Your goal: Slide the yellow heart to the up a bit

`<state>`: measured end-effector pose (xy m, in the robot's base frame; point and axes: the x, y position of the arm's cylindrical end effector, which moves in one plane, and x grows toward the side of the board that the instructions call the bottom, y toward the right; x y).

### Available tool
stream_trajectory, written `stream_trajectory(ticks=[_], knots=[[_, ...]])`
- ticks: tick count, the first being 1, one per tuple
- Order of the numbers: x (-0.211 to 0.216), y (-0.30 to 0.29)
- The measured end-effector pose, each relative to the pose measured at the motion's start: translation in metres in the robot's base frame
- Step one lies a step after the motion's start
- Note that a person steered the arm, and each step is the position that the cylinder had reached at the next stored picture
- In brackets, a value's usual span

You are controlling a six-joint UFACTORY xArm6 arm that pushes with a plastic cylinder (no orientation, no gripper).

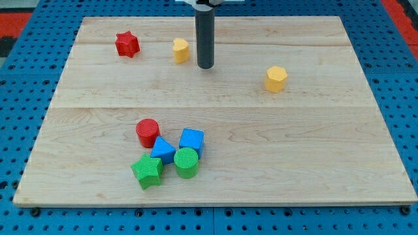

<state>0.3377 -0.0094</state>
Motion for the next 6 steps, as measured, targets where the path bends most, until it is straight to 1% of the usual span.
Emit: stream_trajectory(ticks=[3, 4, 6], knots=[[0.0, 0.006], [-0.017, -0.003], [-0.02, -0.046]])
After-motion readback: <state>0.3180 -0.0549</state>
